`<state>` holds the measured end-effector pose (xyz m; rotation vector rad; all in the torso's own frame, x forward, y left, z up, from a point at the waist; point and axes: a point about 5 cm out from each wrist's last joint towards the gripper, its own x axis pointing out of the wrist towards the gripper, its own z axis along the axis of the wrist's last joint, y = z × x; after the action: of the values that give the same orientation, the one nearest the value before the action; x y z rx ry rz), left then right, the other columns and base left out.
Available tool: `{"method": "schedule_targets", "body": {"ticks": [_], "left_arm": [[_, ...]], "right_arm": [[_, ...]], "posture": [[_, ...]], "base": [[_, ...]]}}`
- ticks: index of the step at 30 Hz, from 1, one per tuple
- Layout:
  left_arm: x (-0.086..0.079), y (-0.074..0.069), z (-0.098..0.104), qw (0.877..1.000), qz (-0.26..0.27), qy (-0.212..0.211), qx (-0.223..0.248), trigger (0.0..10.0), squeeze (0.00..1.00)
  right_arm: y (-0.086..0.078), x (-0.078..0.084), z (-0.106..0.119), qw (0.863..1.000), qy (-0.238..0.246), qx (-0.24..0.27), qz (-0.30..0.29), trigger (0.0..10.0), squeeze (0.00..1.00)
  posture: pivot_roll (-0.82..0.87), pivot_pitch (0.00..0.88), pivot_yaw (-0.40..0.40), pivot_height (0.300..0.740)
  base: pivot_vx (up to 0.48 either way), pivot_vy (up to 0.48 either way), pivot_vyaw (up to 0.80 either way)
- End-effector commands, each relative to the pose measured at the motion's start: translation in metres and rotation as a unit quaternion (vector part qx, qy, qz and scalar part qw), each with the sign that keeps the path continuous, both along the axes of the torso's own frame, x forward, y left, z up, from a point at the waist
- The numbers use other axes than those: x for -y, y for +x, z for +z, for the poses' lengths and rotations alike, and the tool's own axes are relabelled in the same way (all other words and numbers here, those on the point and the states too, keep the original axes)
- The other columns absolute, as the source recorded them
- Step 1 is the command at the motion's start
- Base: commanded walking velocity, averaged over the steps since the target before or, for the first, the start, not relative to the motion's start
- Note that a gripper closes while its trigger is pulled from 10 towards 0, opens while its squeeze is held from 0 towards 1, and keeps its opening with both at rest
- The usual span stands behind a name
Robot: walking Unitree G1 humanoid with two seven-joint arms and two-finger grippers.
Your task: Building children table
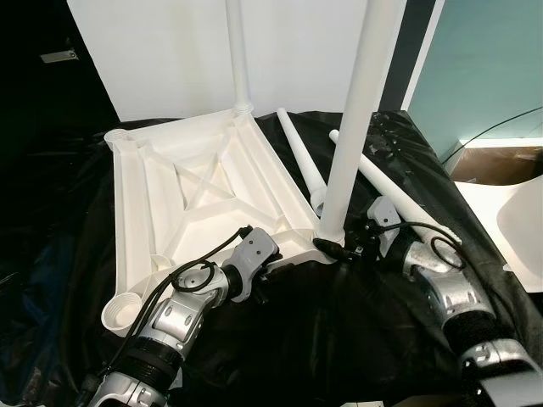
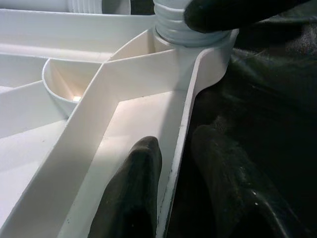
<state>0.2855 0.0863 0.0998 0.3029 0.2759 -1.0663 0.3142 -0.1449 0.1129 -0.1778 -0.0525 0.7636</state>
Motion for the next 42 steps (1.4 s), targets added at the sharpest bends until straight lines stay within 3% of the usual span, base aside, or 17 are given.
{"method": "schedule_targets", "body": {"ticks": [1, 2, 7, 8, 10, 11, 14, 15, 16, 20, 21, 22, 23, 34, 35, 42], "left_arm": [[0.003, -0.012, -0.019, 0.998, -0.031, 0.021, -0.048, 10.0, 0.00], [0.004, -0.012, -0.018, 0.998, -0.032, 0.020, -0.047, 10.0, 0.00], [0.003, -0.012, -0.018, 0.998, -0.030, 0.019, -0.047, 10.0, 0.00], [0.002, -0.012, -0.019, 0.998, -0.029, 0.020, -0.047, 10.0, 0.00], [0.002, -0.013, -0.019, 0.998, -0.029, 0.020, -0.048, 10.0, 0.00], [0.001, -0.013, -0.019, 0.998, -0.029, 0.020, -0.048, 10.0, 0.00], [0.001, -0.013, -0.019, 0.998, -0.029, 0.020, -0.049, 10.0, 0.00], [0.001, -0.012, -0.019, 0.998, -0.029, 0.020, -0.048, 10.0, 0.00], [0.002, -0.011, -0.018, 0.998, -0.029, 0.020, -0.047, 10.0, 0.00], [0.006, -0.009, -0.017, 0.999, -0.027, 0.015, -0.044, 10.0, 0.00], [0.007, -0.009, -0.017, 0.999, -0.027, 0.013, -0.045, 10.0, 0.00], [0.007, -0.009, -0.017, 0.999, -0.027, 0.013, -0.045, 10.0, 0.00], [0.008, -0.010, -0.018, 0.998, -0.029, 0.014, -0.046, 10.0, 0.00], [0.008, -0.009, -0.018, 0.998, -0.029, 0.014, -0.046, 10.0, 0.00], [0.008, -0.009, -0.018, 0.998, -0.028, 0.014, -0.046, 10.0, 0.00], [0.006, -0.010, -0.019, 0.998, -0.026, 0.015, -0.046, 10.0, 0.00]], "right_arm": [[0.001, 0.003, -0.003, 0.998, 0.036, -0.014, -0.052, 0.0, 0.00], [-0.006, -0.003, -0.011, 0.993, 0.054, -0.014, -0.108, 0.0, 0.00], [-0.015, -0.004, -0.018, 0.981, 0.055, -0.002, -0.186, 0.0, 0.00], [-0.016, -0.006, -0.018, 0.981, 0.046, 0.003, -0.189, 3.5, 0.00], [-0.016, -0.008, -0.018, 0.982, 0.039, 0.006, -0.185, 3.5, 0.00], [-0.016, -0.009, -0.017, 0.983, 0.029, 0.015, -0.181, 10.0, 0.00], [-0.014, -0.011, -0.012, 0.984, 0.019, 0.027, -0.175, 10.0, 0.00], [-0.012, -0.010, -0.009, 0.985, 0.017, 0.032, -0.171, 10.0, 0.43], [-0.009, -0.007, -0.004, 0.986, 0.018, 0.035, -0.163, 10.0, 1.00], [-0.001, 0.001, 0.006, 0.988, 0.002, 0.050, -0.144, 10.0, 1.00], [0.003, 0.004, 0.014, 0.990, -0.023, 0.070, -0.122, 10.0, 0.80], [0.003, 0.004, 0.014, 0.990, -0.023, 0.070, -0.122, 10.0, 0.80], [0.005, 0.005, 0.017, 0.991, -0.036, 0.077, -0.106, 10.0, 0.00], [0.016, 0.012, 0.030, 0.992, -0.090, 0.081, -0.019, 10.0, 0.00], [0.017, 0.011, 0.031, 0.992, -0.097, 0.075, 0.000, 0.0, 0.00], [0.016, 0.013, 0.029, 0.995, -0.090, 0.026, 0.042, 0.0, 0.00]], "posture": [[-0.02, 0.000, 0.018, 0.740], [-0.01, 0.000, 0.014, 0.740], [-0.01, 0.000, 0.014, 0.740], [-0.01, 0.000, 0.015, 0.740], [-0.01, 0.000, 0.015, 0.740], [-0.01, 0.000, 0.015, 0.740], [-0.01, 0.000, 0.015, 0.740], [-0.02, 0.000, 0.014, 0.740], [-0.02, 0.000, 0.010, 0.740], [-0.03, 0.000, 0.001, 0.740], [-0.03, 0.000, 0.002, 0.740], [-0.03, 0.000, 0.002, 0.740], [-0.03, 0.000, 0.002, 0.740], [-0.03, 0.000, 0.000, 0.740], [-0.03, 0.000, -0.002, 0.740], [-0.02, 0.000, -0.002, 0.740]], "base": [[0.000, 0.000, 0.00], [0.000, 0.000, 0.00], [0.000, 0.000, 0.00], [0.000, 0.000, 0.00], [0.000, 0.000, 0.00], [0.000, 0.000, 0.00], [0.000, 0.000, 0.00], [0.000, 0.000, 0.00], [0.000, 0.000, 0.00], [0.000, 0.000, 0.00], [0.000, 0.000, 0.00], [0.000, 0.000, 0.00], [0.000, 0.000, 0.00], [0.000, 0.000, 0.00], [0.000, 0.000, 0.00], [0.000, 0.000, 0.00]]}}
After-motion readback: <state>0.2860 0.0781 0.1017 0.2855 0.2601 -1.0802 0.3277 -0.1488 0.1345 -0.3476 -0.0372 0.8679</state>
